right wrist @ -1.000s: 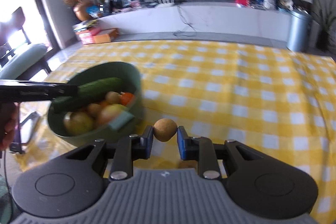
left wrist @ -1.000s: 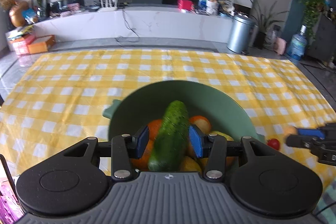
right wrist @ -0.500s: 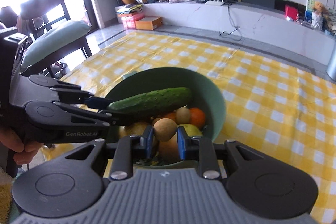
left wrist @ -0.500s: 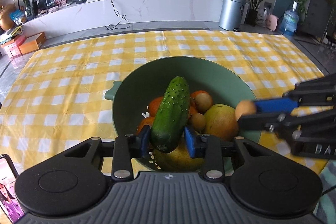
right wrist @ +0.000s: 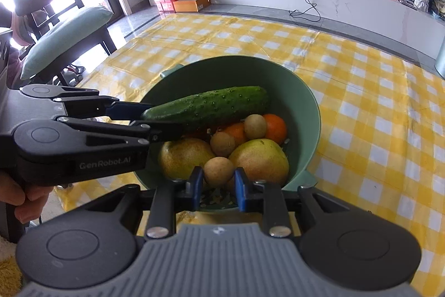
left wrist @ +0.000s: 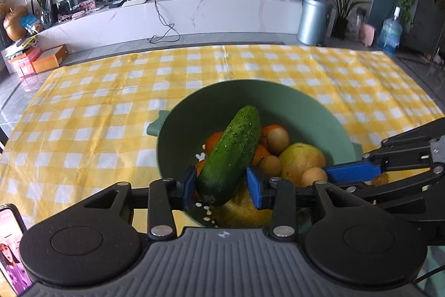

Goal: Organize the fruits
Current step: 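Lower the cucumber into the colander and open the left gripper, then move both grippers back toward the red plum and brown kiwi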

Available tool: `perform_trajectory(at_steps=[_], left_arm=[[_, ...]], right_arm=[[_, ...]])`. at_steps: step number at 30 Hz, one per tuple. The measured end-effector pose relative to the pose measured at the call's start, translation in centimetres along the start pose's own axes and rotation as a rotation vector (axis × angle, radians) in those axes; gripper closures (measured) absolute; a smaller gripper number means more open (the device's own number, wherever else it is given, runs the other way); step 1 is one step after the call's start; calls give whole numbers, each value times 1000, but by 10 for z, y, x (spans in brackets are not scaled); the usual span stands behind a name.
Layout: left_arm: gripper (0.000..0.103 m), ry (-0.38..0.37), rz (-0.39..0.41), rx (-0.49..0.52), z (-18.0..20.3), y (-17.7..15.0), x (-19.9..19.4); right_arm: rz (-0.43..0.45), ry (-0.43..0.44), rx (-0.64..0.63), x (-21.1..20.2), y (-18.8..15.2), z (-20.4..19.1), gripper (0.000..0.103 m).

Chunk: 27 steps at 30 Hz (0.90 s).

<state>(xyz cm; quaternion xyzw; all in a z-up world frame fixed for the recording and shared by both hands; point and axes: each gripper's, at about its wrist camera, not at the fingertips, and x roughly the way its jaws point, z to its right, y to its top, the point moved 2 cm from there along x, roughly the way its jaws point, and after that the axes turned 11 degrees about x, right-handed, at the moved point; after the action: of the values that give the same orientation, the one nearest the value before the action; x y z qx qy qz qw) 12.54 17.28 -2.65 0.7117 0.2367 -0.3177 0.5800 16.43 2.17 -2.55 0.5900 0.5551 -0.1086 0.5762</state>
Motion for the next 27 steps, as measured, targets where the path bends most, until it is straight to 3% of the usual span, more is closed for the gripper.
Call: perform_trajectory(at_steps=[9,16,21,27], left_arm=[[38,-35,84,19,6,5,-17],[36,-46,123,55,17,8,-24],[36,-34,141,88,23,10,-28],[36,-8,174,163,29,15,-39]], right_arm=[[-7,-16,9,0,-1,0,82],[15,-22,-6,-4,-4,-1,81],[54,-10,-11,-12,-8,0,69],[204,-42,-35,-50,-22,14,59]])
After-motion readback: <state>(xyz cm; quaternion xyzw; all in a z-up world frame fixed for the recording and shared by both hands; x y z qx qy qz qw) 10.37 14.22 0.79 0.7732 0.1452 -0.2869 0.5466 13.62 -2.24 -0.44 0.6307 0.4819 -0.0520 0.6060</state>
